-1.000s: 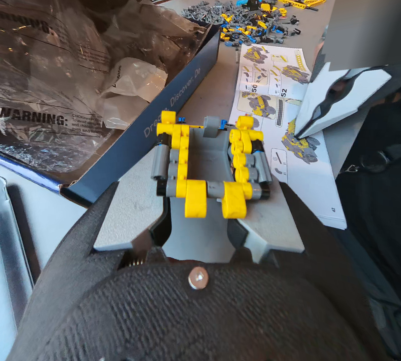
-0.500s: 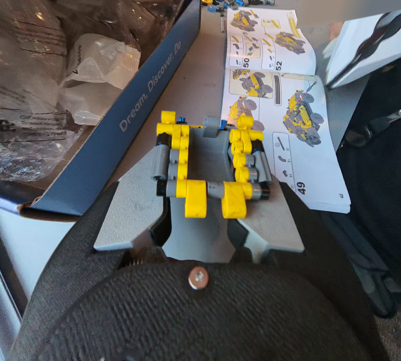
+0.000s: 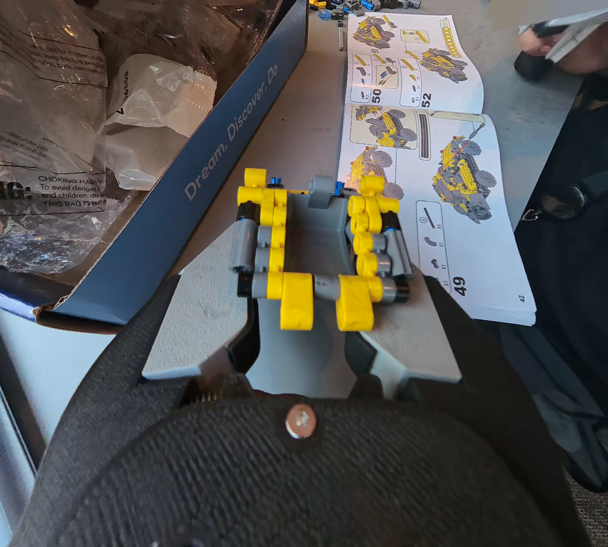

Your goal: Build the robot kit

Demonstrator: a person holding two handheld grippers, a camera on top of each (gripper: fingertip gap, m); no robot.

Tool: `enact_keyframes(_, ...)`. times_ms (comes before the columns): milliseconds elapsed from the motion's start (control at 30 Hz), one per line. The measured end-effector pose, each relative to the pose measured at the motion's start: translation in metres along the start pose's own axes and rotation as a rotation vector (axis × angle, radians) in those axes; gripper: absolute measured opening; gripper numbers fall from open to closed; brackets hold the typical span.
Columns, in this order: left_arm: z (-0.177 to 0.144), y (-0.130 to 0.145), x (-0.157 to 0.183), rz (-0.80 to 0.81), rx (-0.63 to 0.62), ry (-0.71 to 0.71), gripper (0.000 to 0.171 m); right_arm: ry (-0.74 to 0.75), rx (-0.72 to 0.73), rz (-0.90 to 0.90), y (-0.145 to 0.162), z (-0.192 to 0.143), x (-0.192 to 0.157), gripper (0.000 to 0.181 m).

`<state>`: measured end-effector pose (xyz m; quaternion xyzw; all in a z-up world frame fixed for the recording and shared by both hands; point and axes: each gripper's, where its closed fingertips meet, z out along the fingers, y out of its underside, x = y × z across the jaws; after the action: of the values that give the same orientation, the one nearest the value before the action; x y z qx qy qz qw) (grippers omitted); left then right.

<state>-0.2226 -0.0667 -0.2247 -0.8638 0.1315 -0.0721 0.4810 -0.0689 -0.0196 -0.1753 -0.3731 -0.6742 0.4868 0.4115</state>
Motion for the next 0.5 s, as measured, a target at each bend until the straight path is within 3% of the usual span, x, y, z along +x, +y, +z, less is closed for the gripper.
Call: enact_keyframes(500, -0.002, -0.002, 0.0, 0.005, 0.019, -0.001, 0.054, 0.046, 0.023, 0.048, -0.001, -0.002, 0.016, 0.0)
